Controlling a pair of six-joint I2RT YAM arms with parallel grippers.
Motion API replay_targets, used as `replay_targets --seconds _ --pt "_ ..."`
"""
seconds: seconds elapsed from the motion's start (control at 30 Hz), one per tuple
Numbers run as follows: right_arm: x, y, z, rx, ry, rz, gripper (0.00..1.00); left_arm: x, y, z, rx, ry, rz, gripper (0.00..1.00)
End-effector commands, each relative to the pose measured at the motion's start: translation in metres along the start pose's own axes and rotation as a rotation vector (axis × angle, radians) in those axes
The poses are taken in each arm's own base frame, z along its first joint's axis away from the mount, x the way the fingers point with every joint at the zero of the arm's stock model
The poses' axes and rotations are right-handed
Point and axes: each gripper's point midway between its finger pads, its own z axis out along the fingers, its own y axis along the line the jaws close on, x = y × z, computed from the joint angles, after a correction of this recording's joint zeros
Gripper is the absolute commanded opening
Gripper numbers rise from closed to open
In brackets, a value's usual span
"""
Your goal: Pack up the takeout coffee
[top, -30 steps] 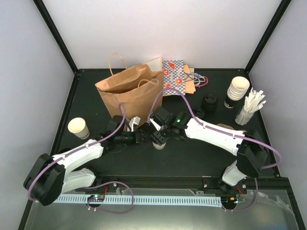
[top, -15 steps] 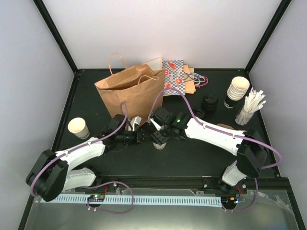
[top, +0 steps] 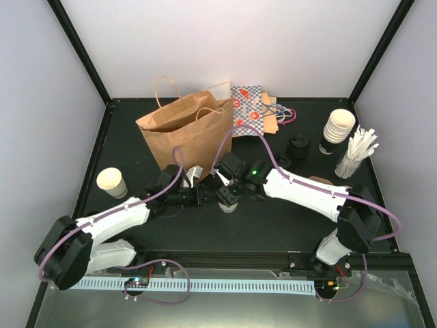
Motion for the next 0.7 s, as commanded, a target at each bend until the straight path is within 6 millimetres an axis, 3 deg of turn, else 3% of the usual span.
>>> replay_targets --seconds 0.0,0.37,0.67 --pt "0.083 -0.001 0.035 0.030 0.319 -0.041 0.63 -0.005 -0.019 -0.008 -0.015 -0.039 0.076 0.29" --pt "0.044 0.005 0.010 0.001 0.191 0.016 0.63 0.003 -0.036 -0.066 -0.063 -0.113 0.124 0.37" --pt "0.026 0.011 -0.019 -0.036 0.140 0.018 0.63 -0.012 -0.082 -0.139 -0.049 -0.278 0.239 0.40"
